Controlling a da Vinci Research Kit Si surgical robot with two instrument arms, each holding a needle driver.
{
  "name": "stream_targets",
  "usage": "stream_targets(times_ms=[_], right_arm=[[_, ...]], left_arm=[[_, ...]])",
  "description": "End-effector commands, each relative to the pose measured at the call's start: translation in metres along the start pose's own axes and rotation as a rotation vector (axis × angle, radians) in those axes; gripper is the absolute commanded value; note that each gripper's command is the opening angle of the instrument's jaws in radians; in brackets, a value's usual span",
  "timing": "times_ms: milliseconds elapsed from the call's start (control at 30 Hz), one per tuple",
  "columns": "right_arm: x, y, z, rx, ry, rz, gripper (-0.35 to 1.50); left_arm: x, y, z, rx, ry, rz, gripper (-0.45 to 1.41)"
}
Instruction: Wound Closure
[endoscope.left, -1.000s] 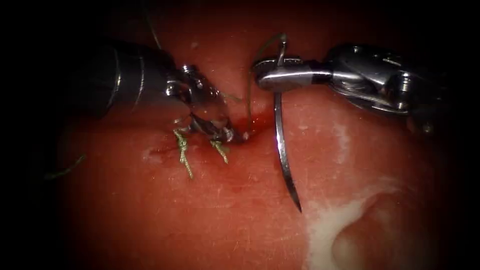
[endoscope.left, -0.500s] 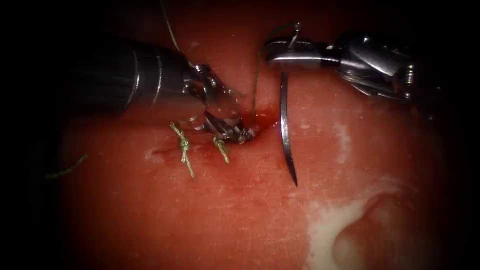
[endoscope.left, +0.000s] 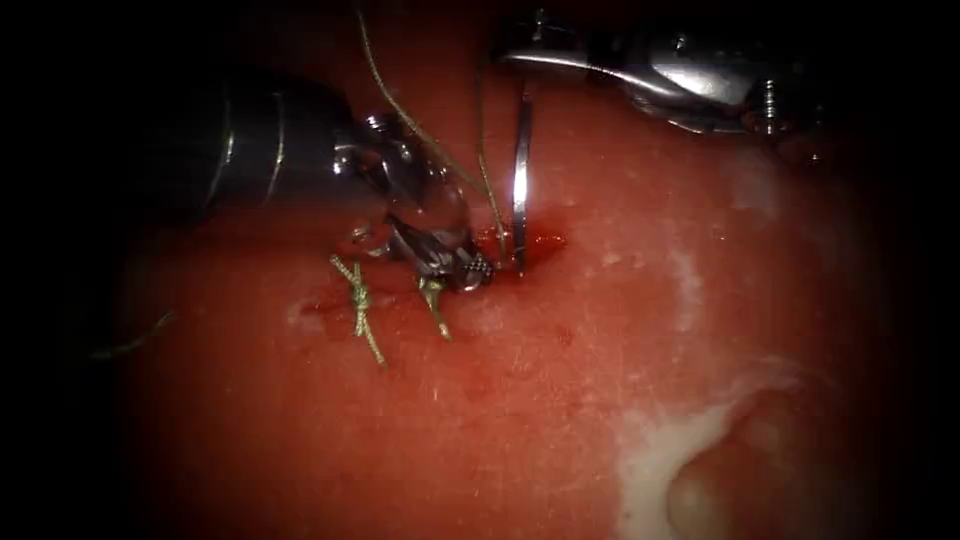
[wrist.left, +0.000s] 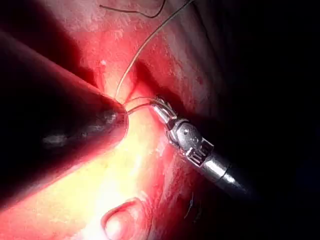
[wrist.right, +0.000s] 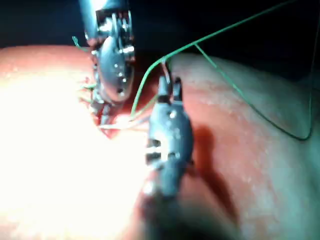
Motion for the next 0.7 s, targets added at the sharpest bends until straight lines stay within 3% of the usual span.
stream_targets(times_ms=[33,400,700], right_arm=[[-0.0002,0.0001,0.001,-0.009,0.004,-0.025,-0.35],[-0.0018,-0.0014,0.0011,0.02,-0.003,-0.053,-0.35],[-0.0022,-0.0034,0.001,0.058,-0.015,-0.057,-0.35]], left_arm=[[0.0003,-0.0001,0.0006,0.001,0.003,0.002,0.56],[0.0006,0.0002,0.0003,0.007,0.01,0.012,0.56],[0.0023,0.0022,-0.0036,0.037,0.086,0.007,0.55]])
